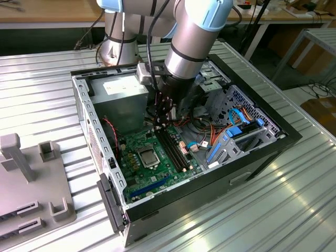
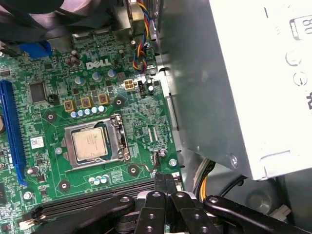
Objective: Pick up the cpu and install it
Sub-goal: 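Install the first cpu locking lever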
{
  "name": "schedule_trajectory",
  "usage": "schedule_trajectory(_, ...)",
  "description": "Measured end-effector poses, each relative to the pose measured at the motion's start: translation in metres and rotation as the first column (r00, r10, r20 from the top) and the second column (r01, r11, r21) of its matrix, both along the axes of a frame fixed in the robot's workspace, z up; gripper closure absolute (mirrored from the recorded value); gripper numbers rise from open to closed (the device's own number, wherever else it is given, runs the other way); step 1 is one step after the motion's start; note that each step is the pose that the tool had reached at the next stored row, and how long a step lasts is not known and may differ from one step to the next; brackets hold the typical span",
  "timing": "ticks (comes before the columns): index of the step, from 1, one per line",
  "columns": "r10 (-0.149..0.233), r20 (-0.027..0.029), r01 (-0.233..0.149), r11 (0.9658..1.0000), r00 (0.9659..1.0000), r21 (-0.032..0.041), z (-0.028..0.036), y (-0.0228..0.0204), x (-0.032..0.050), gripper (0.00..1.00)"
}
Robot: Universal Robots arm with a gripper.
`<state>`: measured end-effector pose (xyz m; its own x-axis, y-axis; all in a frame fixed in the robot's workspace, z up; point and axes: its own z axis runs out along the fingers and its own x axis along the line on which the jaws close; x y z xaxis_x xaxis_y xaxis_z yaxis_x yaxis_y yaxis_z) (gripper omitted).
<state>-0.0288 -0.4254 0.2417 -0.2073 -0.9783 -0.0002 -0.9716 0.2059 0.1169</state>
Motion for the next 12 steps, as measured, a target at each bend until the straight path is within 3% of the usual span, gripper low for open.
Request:
schedule_trajectory(8, 0.0, 0.0001, 0.0, 1.0, 1.0, 0.0001, -0.0032, -0.0001, -0.0047, 0.89)
schedule_trajectory(12, 0.0, 0.0, 0.0, 1.0, 1.0, 0.0, -0.0032, -0.0055, -0.0047, 0.89)
